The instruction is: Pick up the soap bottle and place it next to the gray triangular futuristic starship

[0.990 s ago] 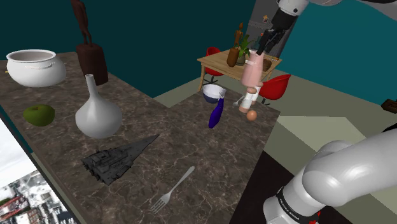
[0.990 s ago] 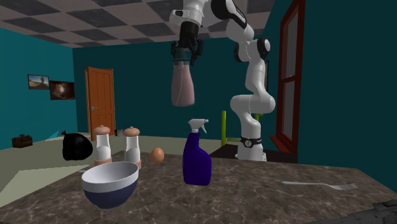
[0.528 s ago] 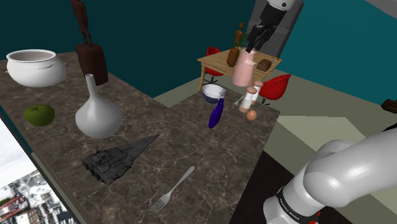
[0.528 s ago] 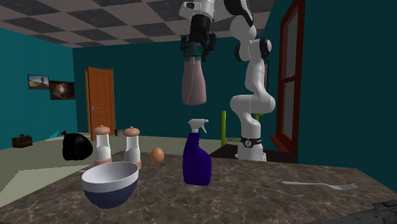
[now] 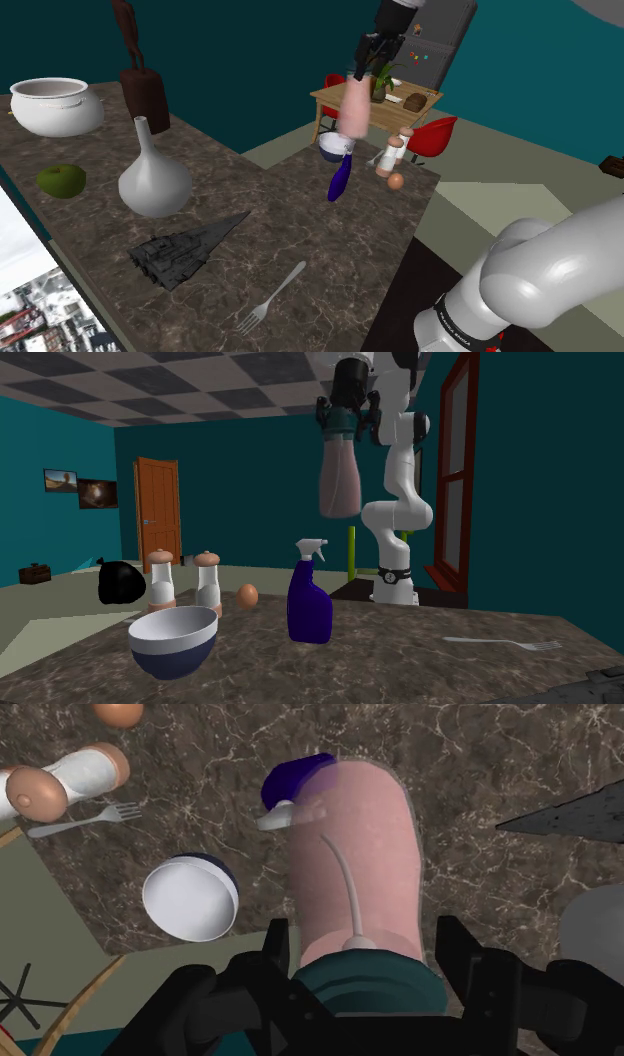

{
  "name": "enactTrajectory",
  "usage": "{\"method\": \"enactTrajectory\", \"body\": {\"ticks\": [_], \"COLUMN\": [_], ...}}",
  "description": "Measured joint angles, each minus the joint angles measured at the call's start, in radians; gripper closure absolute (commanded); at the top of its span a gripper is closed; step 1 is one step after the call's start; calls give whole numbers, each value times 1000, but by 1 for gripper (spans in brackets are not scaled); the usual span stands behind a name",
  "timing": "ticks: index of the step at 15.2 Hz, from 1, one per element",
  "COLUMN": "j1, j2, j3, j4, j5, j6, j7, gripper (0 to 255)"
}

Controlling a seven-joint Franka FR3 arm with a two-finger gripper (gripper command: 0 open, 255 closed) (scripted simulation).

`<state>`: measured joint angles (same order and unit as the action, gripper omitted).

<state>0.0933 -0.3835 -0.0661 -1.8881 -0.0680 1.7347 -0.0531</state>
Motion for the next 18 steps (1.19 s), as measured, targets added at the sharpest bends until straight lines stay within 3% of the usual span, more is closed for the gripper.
{"method": "enactTrajectory", "body": {"ticks": [9,18], "j1": [59,64], "j2": [125,100], "j3": [137,145], "j4": [114,-28], "j5": [0,-1], "j6": [-2,114], "j7": [194,216], "gripper": [255,255]}}
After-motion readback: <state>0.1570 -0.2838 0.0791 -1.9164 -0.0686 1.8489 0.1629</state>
